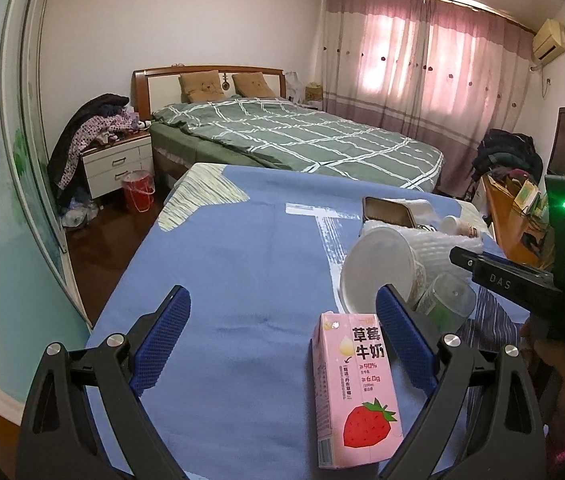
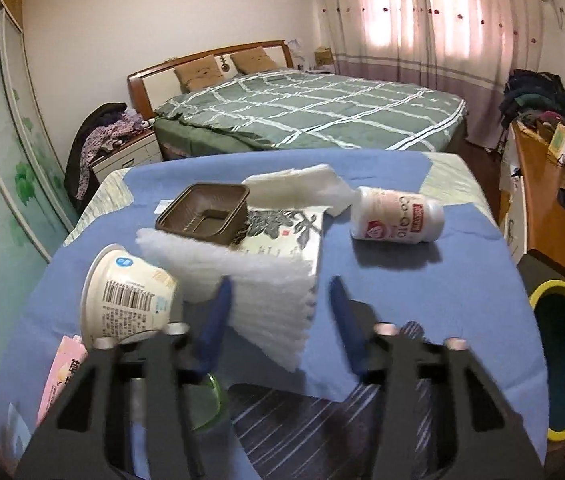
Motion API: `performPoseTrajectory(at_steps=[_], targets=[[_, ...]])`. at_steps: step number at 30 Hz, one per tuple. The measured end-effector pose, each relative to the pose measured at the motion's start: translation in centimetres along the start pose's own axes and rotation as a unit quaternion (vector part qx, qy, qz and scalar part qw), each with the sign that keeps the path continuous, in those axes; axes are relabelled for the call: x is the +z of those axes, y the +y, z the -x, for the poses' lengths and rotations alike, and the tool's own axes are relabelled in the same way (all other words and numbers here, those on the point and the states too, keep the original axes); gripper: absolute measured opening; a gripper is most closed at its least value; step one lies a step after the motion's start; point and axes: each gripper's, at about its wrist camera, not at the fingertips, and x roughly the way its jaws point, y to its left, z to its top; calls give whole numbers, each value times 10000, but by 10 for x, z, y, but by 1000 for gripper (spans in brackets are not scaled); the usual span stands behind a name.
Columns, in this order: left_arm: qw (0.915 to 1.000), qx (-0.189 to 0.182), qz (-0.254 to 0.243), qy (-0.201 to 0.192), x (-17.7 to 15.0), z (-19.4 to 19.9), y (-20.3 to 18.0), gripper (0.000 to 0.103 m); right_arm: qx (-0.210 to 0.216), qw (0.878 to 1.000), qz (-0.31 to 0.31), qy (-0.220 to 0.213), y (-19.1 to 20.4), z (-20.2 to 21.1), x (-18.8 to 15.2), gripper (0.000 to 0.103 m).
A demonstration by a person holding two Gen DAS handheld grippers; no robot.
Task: Collect trash
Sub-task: 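Grasp the white foam net with the right gripper, then carry the foam net to the bin and open the right gripper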
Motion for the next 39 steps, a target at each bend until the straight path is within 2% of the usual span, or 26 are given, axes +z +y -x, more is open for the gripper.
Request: performPoseTrajectory(at_steps=[2,10,19,22,28,32,39], targets=[[10000,-1,15,2,0,0,0,93,49,10000,13,-1,1,2,-1,13],[10000,15,8,-10,-2,0,-1,93,272,9985,5,-473,7,44,-2,11],[10000,-34,-89,-7,-3,2,-10,93,61,9927,-213,-1182,-13,100,1,10],[9999,-66,-132,2,-5,3,-15,93,-210,9899,-342,-1360,-30,115,-3,10],[9996,-124,-234,85,-9,1,-25,93,-1152,9767,-905,-1570,-90,136,-23,10],[9991,-183,-319,195,-13,-4,-36,93,-2100,9537,-1471,-1569,-143,144,-45,10],[9984,-207,-417,333,-19,-11,-47,93,-3066,9165,-2234,-1272,-210,142,-71,11]])
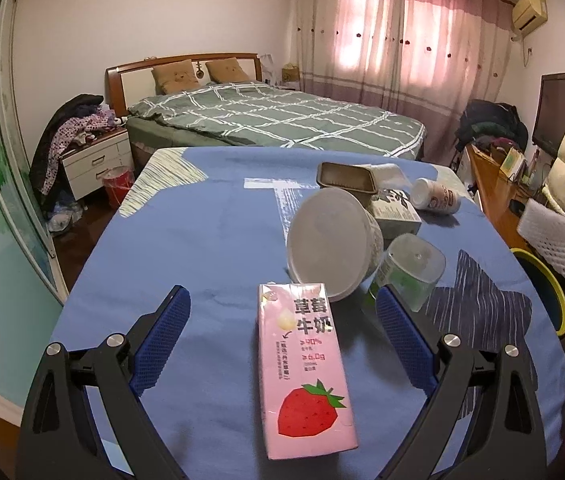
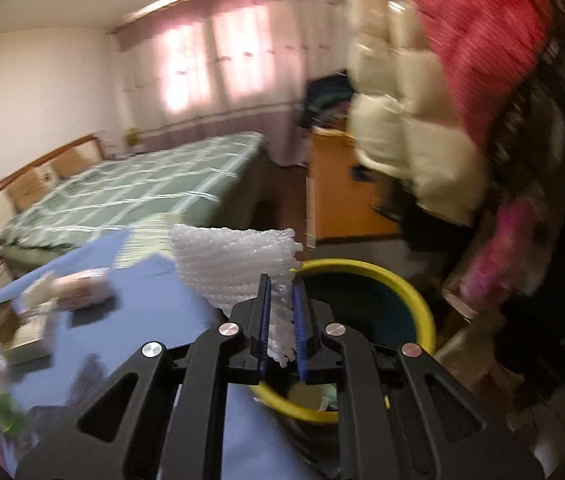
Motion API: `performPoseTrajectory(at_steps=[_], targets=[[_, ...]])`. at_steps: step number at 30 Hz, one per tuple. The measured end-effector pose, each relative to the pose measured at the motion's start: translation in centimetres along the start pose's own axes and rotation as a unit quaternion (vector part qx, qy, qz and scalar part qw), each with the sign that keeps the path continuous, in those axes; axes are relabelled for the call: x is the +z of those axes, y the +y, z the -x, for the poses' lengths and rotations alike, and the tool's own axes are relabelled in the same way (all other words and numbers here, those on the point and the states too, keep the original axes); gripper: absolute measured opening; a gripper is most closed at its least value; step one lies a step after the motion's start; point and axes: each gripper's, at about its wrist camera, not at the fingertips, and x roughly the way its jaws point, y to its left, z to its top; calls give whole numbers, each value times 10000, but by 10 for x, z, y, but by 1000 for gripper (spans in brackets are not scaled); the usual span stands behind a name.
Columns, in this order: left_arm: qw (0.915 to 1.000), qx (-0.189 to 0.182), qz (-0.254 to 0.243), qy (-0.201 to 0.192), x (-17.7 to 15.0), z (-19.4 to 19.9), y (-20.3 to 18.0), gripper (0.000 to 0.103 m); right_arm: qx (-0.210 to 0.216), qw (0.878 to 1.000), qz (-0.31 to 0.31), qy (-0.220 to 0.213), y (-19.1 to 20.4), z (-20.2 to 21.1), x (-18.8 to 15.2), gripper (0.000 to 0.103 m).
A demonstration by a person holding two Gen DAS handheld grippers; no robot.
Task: Collect trash
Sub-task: 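Carry the foam net to the bin and open the right gripper, then grasp the pink strawberry milk carton with the left gripper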
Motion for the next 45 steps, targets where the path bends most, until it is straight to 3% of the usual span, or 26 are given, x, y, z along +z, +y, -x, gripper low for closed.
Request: performPoseTrajectory(at_steps=[3,7,12,24,30,45], targets=[[10000,30,-6,54,-1,-4,-1,93,-373,9991,-173,117,-11,-14,-2,11],[9999,53,-14,150,-5,-9,-2,93,-522,9978,-290,293,-17,-26,-12,13],[9997,65,-17,225,-7,-14,-2,93,-506,9985,-128,165,-7,-19,-14,31],[9976,172,-57,669,-25,-27,-7,93,-412,9991,28,94,2,-17,-14,41],[9956,414,-110,832,-26,-38,-9,92,-342,9994,1,79,1,-16,-14,43],[9931,467,-135,1070,-24,-57,-12,58,-258,9996,-28,72,2,-16,-15,47]])
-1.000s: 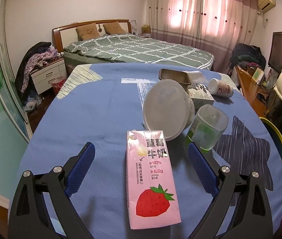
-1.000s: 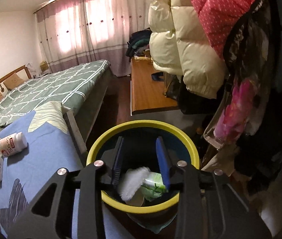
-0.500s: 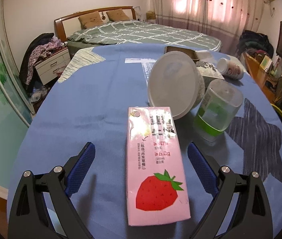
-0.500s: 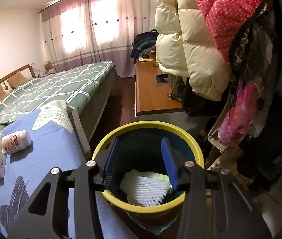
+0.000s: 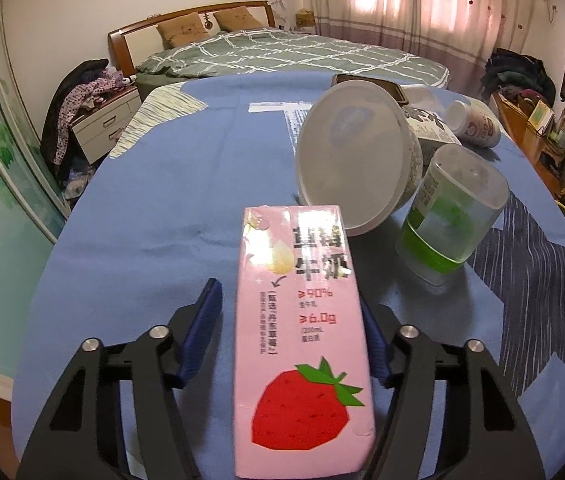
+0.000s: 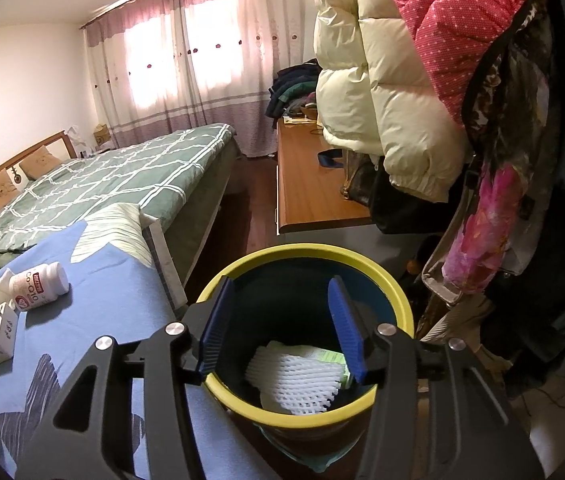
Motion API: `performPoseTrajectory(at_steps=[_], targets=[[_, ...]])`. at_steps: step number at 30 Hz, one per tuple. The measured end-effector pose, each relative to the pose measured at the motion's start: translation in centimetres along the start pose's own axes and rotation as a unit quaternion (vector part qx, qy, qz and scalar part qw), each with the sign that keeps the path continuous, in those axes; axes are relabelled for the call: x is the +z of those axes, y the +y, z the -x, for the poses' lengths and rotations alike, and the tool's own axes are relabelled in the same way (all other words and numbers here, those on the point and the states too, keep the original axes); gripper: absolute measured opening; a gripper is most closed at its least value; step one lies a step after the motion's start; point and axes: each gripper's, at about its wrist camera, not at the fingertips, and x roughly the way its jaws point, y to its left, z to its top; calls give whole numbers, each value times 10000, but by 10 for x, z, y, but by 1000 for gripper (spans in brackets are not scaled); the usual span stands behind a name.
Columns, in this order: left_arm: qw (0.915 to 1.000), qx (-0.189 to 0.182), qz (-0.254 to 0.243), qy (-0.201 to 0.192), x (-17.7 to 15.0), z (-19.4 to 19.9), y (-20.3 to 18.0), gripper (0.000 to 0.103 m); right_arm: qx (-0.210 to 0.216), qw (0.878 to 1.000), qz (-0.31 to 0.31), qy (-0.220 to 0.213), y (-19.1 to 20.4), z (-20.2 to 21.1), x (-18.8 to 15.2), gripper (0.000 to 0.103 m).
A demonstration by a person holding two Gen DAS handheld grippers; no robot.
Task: Collect trash
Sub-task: 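Grasp the pink strawberry milk carton with the left gripper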
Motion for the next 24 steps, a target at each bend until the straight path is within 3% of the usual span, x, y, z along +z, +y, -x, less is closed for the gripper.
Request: performPoseTrajectory(at_steps=[4,24], targets=[[10000,-30,3,0,0,-1,0,51,-3,10000,3,-2,0,0,0,47],[9992,119,-36,-385,2,34,-2,51,129,9999,-17,-11,4,2,-1,47]])
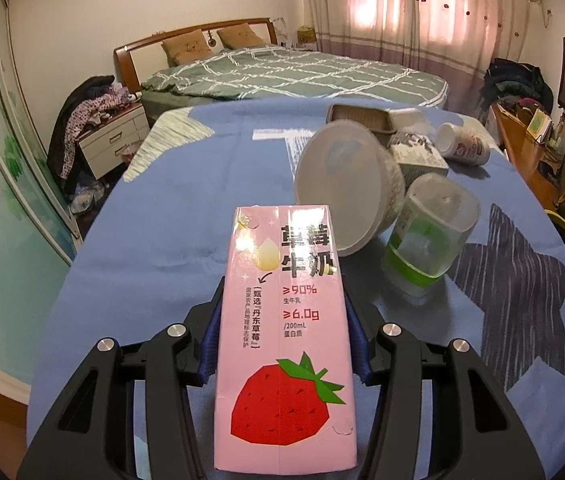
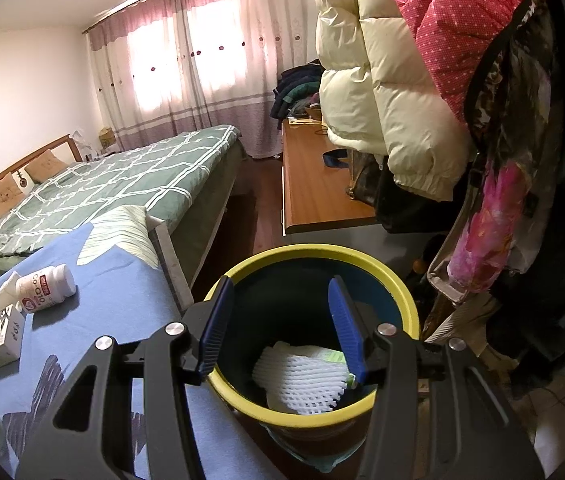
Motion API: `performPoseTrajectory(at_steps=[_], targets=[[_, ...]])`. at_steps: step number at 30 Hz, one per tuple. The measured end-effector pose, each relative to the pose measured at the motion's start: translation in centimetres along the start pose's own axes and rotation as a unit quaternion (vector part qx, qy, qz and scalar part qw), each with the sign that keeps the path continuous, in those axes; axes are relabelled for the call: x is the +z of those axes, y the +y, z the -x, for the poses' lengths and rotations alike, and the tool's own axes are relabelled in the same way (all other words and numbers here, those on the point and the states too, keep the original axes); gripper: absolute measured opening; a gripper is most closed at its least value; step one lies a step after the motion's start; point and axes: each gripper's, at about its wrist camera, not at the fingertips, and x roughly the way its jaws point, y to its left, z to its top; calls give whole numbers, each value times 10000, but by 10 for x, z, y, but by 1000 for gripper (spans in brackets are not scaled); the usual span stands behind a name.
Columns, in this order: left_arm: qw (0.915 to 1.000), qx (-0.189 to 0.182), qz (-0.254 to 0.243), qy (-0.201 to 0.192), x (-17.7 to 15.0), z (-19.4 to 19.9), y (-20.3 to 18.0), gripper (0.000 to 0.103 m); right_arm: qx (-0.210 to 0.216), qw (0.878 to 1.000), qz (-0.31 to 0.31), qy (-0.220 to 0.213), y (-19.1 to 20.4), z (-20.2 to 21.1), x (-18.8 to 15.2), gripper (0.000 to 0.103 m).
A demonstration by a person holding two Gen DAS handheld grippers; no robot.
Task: Collect trash
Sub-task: 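Grasp the pink strawberry milk carton with the left gripper, then carry the milk carton over the bin and open the left gripper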
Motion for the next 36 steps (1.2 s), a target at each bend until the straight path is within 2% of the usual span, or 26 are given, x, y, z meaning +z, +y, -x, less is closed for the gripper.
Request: performPoseTrajectory(at_steps=[13,22,28,36], targets=[[9982,-48,-363,-468,6,54,-37,51,321,9991,8,-262,-30,34,8,47],[9914,-450,-994,-720,15,80,-114,51,364,9984,238,-355,-72,52,5,48],[9786,-909,-1601,-925,24,90,-201,51,190,9992,16,-339,-113,53,0,48],[9527,-1714,-2288,-1031,36,89,-323,51,-150,9992,-278,-263,-156,47,-1,48]])
